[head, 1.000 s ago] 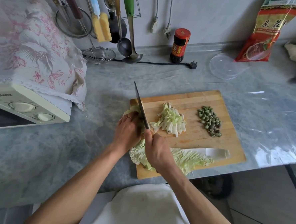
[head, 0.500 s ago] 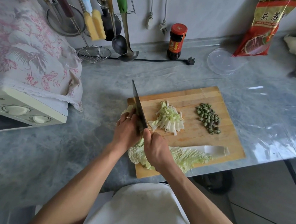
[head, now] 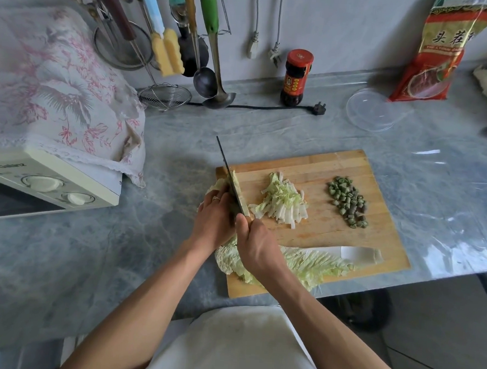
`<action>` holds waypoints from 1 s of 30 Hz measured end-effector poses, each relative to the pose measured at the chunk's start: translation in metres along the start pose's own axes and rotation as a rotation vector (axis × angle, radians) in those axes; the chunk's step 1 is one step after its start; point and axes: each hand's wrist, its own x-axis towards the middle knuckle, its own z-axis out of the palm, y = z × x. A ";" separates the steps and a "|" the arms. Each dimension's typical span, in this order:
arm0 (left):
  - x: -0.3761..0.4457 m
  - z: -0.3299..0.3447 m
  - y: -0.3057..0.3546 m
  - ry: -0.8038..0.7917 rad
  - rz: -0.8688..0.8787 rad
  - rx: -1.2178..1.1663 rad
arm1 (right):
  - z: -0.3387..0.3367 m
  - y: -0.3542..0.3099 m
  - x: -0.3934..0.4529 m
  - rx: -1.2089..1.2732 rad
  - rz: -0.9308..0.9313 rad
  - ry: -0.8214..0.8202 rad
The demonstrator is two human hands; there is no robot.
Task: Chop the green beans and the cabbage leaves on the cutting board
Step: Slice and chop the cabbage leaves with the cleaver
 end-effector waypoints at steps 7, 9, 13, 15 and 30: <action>-0.007 -0.014 0.008 0.022 0.015 -0.065 | -0.014 -0.004 0.014 0.075 0.114 -0.024; -0.011 -0.017 0.010 0.028 0.043 -0.088 | -0.022 0.002 0.010 0.218 0.184 -0.033; -0.011 -0.016 0.008 0.040 0.087 -0.086 | -0.028 0.003 0.008 0.223 0.208 -0.038; -0.011 -0.016 0.006 0.052 0.103 -0.073 | -0.029 0.002 0.008 0.179 0.202 -0.031; -0.004 0.000 -0.010 0.232 0.174 -0.118 | -0.024 -0.014 -0.006 -0.007 0.169 -0.087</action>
